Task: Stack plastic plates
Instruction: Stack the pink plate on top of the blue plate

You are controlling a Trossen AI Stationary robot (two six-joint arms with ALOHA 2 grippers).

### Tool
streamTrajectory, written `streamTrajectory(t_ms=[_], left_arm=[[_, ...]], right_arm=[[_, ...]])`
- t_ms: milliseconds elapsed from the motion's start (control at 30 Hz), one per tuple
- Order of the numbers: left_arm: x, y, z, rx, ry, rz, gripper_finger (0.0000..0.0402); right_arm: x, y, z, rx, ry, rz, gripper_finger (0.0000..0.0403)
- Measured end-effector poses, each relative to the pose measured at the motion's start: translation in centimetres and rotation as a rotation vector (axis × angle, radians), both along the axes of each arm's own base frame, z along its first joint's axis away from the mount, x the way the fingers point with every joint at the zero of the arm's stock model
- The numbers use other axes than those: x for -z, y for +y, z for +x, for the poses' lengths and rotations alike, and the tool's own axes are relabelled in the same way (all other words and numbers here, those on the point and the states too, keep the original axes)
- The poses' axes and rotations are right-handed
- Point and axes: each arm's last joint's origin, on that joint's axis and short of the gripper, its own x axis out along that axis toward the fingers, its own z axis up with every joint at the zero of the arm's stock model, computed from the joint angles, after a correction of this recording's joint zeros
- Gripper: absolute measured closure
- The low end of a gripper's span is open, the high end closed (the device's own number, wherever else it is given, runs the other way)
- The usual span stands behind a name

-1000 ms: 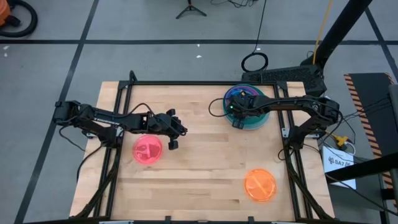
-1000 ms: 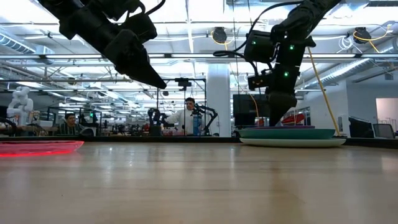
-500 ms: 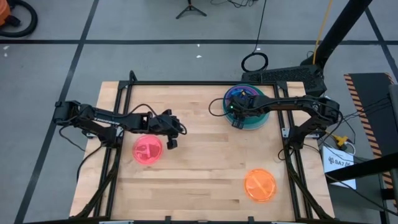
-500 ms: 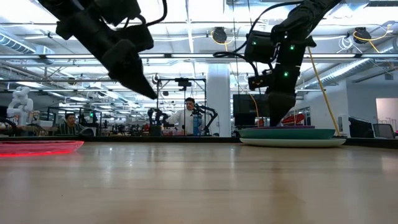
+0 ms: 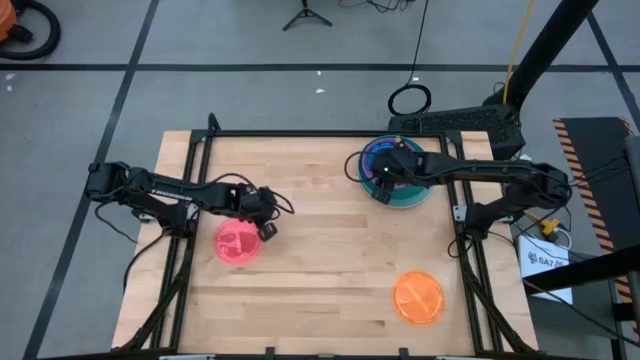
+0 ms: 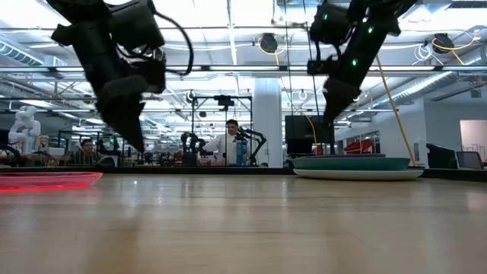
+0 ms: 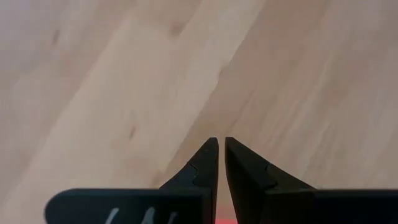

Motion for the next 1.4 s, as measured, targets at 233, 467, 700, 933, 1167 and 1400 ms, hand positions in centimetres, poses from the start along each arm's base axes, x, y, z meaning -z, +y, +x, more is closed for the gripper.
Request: streamTrajectory(t_ms=[233,467,700,933,1167,1400], left_arm=[[0.6,-0.2,-1.7,-0.206,0.151,-0.118,0.0366],[0.8,-1.0,-2.5,-0.311,0.223,-0.198,0.0366],[0.8,-1.6,-2.6,-0.325,0.228,-0.213,0.0366],[0.9,-2.4,-2.6,-0.290,0.241,-0.241,0.0366],[0.8,-2.9,-2.5,-0.043,0.250,-0.179,0.0366],[0.7,-2.8,-2.1,0.006,0.211,-0.153,0.0366]], right_arm=[[-2.3,1.1,0.5,-0.075,-0.168,-0.074,0.0248],[-3.1,1.6,1.6,-0.150,-0.267,-0.141,0.0248],[-3.2,1.6,1.8,-0.177,-0.272,-0.165,0.0248],[-3.2,2.0,2.0,-0.187,-0.337,-0.047,0.0248],[-3.0,4.1,2.9,-0.163,-0.416,0.078,0.0248],[-0.6,7.3,4.6,-0.188,-0.357,0.165,0.0248]])
